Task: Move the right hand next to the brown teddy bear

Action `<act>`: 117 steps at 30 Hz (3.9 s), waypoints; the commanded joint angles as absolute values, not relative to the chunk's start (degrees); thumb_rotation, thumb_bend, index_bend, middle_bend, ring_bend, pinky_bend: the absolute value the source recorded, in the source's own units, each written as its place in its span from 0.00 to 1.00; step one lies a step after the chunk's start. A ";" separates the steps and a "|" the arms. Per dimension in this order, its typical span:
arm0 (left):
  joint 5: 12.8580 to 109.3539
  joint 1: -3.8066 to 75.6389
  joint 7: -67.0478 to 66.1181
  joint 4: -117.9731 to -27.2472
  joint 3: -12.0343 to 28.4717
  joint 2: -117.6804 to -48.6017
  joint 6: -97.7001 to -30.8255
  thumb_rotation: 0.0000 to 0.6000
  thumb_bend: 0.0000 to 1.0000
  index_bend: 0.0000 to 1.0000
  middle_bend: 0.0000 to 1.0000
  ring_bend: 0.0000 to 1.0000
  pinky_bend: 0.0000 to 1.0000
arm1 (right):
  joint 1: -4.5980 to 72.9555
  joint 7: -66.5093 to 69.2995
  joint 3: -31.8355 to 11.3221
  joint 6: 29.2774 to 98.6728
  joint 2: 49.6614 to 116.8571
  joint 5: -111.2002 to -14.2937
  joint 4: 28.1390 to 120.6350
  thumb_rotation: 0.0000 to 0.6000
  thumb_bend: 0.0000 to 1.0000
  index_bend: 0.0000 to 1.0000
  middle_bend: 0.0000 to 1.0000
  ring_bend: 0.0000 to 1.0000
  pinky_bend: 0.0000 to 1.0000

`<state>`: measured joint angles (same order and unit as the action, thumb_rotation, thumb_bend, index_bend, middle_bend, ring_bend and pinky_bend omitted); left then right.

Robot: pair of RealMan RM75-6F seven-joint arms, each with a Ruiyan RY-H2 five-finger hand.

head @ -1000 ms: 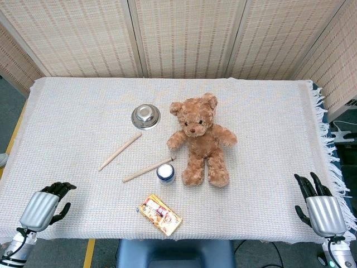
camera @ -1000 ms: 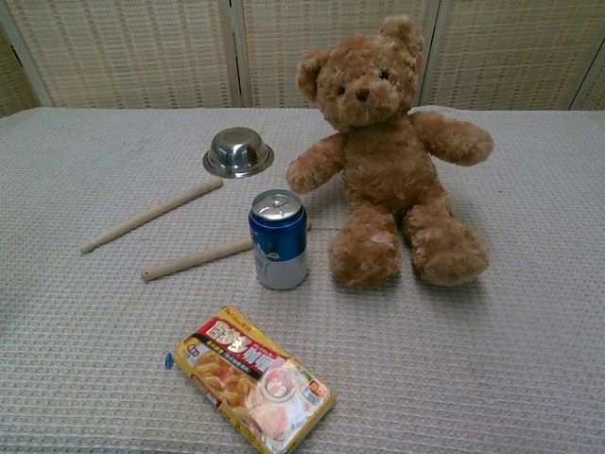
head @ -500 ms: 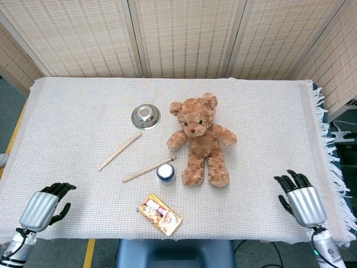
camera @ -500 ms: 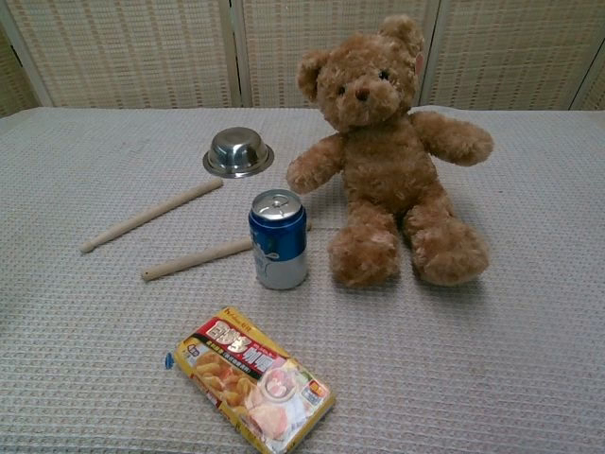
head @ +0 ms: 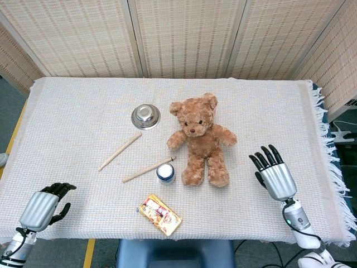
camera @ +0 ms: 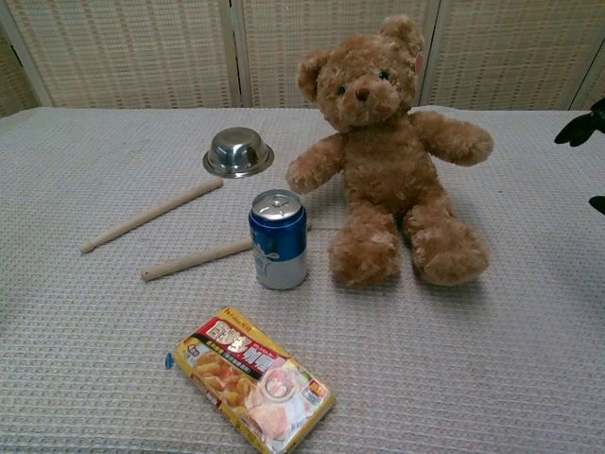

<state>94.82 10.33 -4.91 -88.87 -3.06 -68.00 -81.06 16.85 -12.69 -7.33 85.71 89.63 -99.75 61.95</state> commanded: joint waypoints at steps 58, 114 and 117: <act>95.79 10.63 -3.48 -88.68 -3.65 -67.72 -81.02 1.00 0.44 0.29 0.31 0.30 0.48 | 38.76 2.66 -12.36 79.84 121.33 -85.54 12.21 1.00 0.19 0.42 0.42 0.33 0.39; 96.14 10.72 -3.94 -88.67 -4.05 -67.91 -80.72 1.00 0.44 0.29 0.31 0.30 0.48 | 39.23 1.33 -10.30 77.09 121.00 -81.94 9.34 1.00 0.22 0.58 0.53 0.47 0.54; 96.20 10.74 -4.03 -88.68 -4.10 -67.91 -80.67 1.00 0.44 0.29 0.31 0.30 0.48 | 39.22 1.36 -10.20 77.17 121.04 -81.95 9.03 1.00 0.22 0.58 0.53 0.47 0.54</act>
